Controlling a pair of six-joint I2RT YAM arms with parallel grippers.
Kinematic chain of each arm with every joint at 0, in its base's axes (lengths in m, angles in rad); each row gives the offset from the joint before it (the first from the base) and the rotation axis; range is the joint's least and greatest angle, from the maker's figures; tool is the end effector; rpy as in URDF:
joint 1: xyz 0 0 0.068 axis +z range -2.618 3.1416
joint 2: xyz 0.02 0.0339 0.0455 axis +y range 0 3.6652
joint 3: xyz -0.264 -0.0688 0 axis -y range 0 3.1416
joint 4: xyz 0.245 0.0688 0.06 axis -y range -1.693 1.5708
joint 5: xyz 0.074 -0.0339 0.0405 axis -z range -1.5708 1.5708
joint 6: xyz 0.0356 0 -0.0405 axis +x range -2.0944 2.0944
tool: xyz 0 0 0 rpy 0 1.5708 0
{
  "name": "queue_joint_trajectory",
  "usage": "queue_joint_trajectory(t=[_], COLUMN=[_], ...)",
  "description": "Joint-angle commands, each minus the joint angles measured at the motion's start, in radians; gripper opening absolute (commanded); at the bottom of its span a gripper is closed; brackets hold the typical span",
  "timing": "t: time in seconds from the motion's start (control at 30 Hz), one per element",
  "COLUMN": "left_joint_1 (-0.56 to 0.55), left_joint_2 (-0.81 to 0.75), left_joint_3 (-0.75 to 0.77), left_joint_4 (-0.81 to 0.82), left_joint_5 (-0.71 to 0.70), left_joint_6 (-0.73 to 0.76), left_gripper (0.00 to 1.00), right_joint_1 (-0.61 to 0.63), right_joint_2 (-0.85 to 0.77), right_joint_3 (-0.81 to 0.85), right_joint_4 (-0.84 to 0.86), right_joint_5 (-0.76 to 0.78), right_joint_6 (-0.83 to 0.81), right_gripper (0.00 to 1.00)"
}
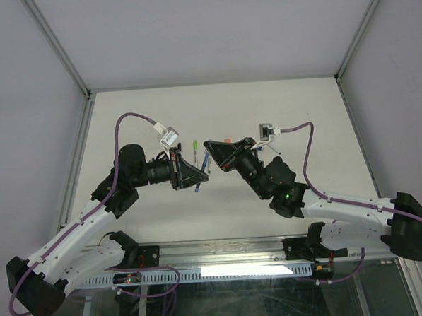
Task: Insert the pens into the pen caps
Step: Insert the pen cap onto the pen.
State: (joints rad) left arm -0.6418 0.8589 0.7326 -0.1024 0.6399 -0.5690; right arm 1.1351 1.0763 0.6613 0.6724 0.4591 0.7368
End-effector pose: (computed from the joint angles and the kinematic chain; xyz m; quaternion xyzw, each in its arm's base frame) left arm 0.1459 -0.1356 0.3188 0.2225 0.7358 -0.5385 0.3452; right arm 0.1179 0.2159 0.3290 0.0590 0.6184 0.5386 0.5692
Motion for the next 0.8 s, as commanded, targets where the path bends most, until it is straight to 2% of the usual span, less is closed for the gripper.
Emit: queue_joint_trajectory(t=[0.0, 0.23, 0.47, 0.77], left_joint_1=[-0.007, -0.006, -0.007, -0.007], left_joint_2=[-0.02, -0.029, -0.011, -0.01], left_joint_3=[0.038, 0.038, 0.059, 0.093], left_joint_4=[0.077, 0.089, 0.1, 0.176], left_joint_5=[-0.044, -0.077, -0.093, -0.26], left_joint_6=[-0.006, -0.017, -0.013, 0.07], left_gripper=[0.0, 0.0, 0.0, 0.0], right_joint_1=[0.005, 0.005, 0.006, 0.006], right_joint_2=[-0.019, -0.023, 0.001, -0.011], right_joint_3=[0.0, -0.006, 0.037, 0.045], right_joint_4=[0.011, -0.004, -0.105, -0.179], right_joint_5=[-0.025, -0.032, -0.083, -0.106], right_joint_6=[0.034, 0.039, 0.048, 0.058], right_gripper=[0.0, 0.0, 0.0, 0.0])
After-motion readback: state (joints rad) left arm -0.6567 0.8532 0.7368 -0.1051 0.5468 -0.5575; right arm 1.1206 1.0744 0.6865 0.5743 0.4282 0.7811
